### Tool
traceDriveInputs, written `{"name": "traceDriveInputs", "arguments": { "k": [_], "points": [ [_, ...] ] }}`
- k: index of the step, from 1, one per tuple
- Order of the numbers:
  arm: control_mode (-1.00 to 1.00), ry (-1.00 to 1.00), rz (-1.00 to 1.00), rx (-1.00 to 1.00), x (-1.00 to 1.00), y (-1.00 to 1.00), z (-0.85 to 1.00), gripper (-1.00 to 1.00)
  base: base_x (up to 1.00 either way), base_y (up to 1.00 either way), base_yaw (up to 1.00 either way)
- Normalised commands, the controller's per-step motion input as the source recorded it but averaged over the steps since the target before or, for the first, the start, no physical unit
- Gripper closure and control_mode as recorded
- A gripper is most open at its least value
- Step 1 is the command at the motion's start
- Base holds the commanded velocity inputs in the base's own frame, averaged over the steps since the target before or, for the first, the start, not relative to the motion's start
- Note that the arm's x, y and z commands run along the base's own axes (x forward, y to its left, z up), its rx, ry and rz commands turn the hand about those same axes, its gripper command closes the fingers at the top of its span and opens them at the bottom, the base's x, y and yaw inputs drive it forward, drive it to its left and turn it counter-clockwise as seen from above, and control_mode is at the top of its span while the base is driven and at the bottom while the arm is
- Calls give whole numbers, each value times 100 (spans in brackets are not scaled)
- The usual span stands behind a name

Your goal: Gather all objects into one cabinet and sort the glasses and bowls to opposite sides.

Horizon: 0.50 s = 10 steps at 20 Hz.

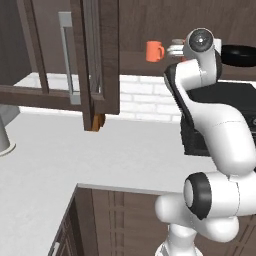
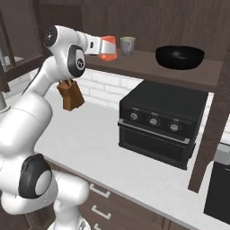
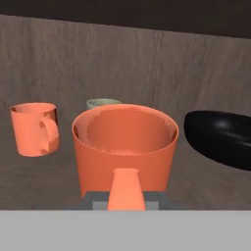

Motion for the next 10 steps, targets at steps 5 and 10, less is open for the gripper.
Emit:
{"name": "traceDriveInputs", "arguments": {
  "k": [5, 10],
  "points": [
    [-100, 0, 0, -4, 12, 0, -18, 100, 0, 0, 0],
    [-100, 2, 0, -3, 21, 0, -24, 100, 0, 0, 0]
  ]
}}
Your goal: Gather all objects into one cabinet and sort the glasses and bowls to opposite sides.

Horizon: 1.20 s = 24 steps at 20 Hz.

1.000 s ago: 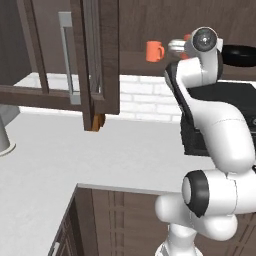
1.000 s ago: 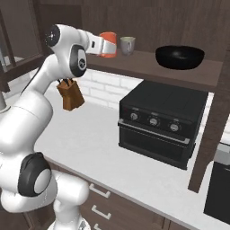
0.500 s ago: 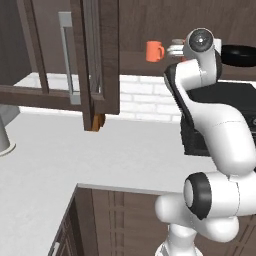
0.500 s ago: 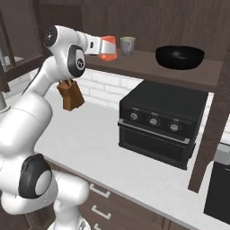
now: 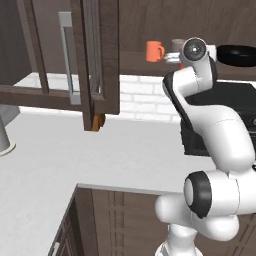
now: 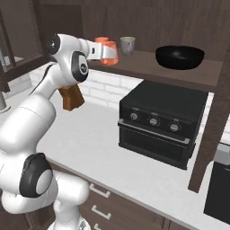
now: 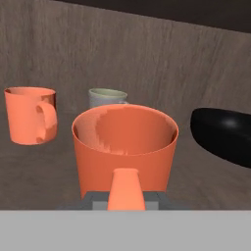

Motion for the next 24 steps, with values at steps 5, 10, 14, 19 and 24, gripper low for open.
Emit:
{"name": "traceDriveInputs", "arguments": {
  "k": [5, 10, 14, 19, 24],
  "points": [
    [-100, 4, 0, 0, 40, 0, -15, 100, 0, 0, 0],
    [-100, 0, 0, 0, 49, 0, 0, 100, 0, 0, 0],
    [-100, 0, 0, 1, 49, 0, 0, 100, 0, 0, 0],
    [-100, 0, 0, 0, 48, 0, 0, 100, 0, 0, 0],
    [-100, 3, 0, 0, 50, 0, 0, 100, 0, 0, 0]
  ]
}}
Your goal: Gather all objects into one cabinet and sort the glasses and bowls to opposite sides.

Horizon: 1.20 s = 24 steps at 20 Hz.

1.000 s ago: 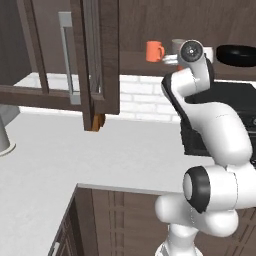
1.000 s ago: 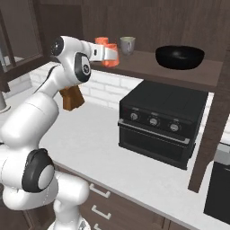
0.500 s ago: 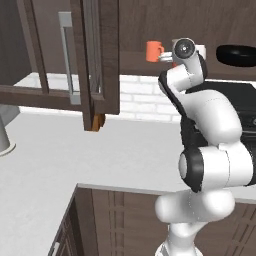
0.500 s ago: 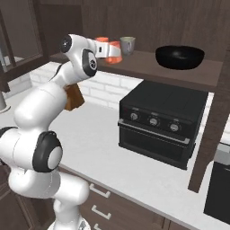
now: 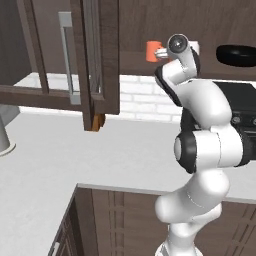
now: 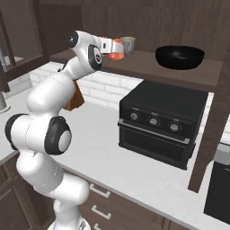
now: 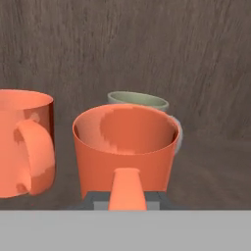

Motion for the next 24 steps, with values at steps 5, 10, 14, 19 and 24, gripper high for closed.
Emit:
{"name": "traceDriveInputs", "arguments": {
  "k": [5, 10, 14, 19, 24],
  "points": [
    [-100, 4, 0, 0, 40, 0, 0, 100, 0, 0, 0],
    [-100, 5, 0, 0, 20, 0, 0, 100, 0, 0, 0],
    [-100, 4, 0, 0, 5, 0, 0, 100, 0, 0, 0],
    [-100, 4, 0, 0, 0, 0, 0, -100, 0, 0, 0],
    [-100, 0, 0, 0, 0, 0, 0, -100, 0, 0, 0]
  ]
}}
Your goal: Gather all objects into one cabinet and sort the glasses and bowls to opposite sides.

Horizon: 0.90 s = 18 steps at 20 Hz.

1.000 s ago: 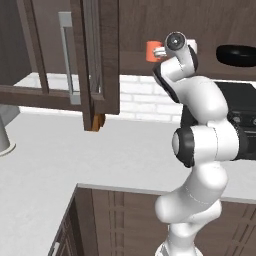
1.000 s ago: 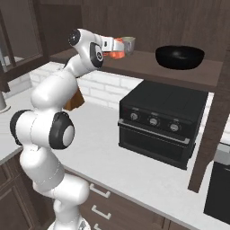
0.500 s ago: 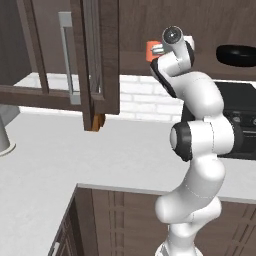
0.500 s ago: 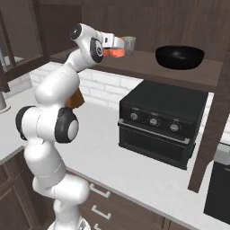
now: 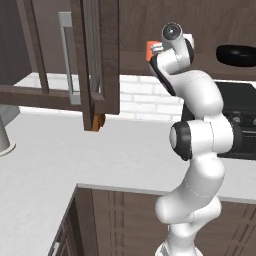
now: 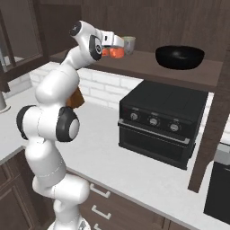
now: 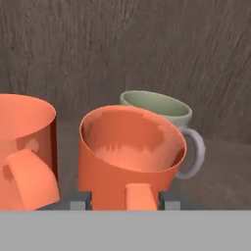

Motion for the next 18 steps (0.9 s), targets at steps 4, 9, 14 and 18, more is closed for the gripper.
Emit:
{"name": "traceDriveInputs", "arguments": {
  "k": [4, 9, 14, 18],
  "points": [
    [-100, 0, -4, 0, -10, 0, 0, -100, 0, 0, 0],
    [-100, -1, -6, 0, -25, -2, 0, -100, 0, 0, 0],
    [-100, -1, -8, 0, -59, -5, 0, -100, 0, 0, 0],
    [-100, -2, -10, 0, -84, -8, 0, -100, 0, 0, 0]
  ]
}}
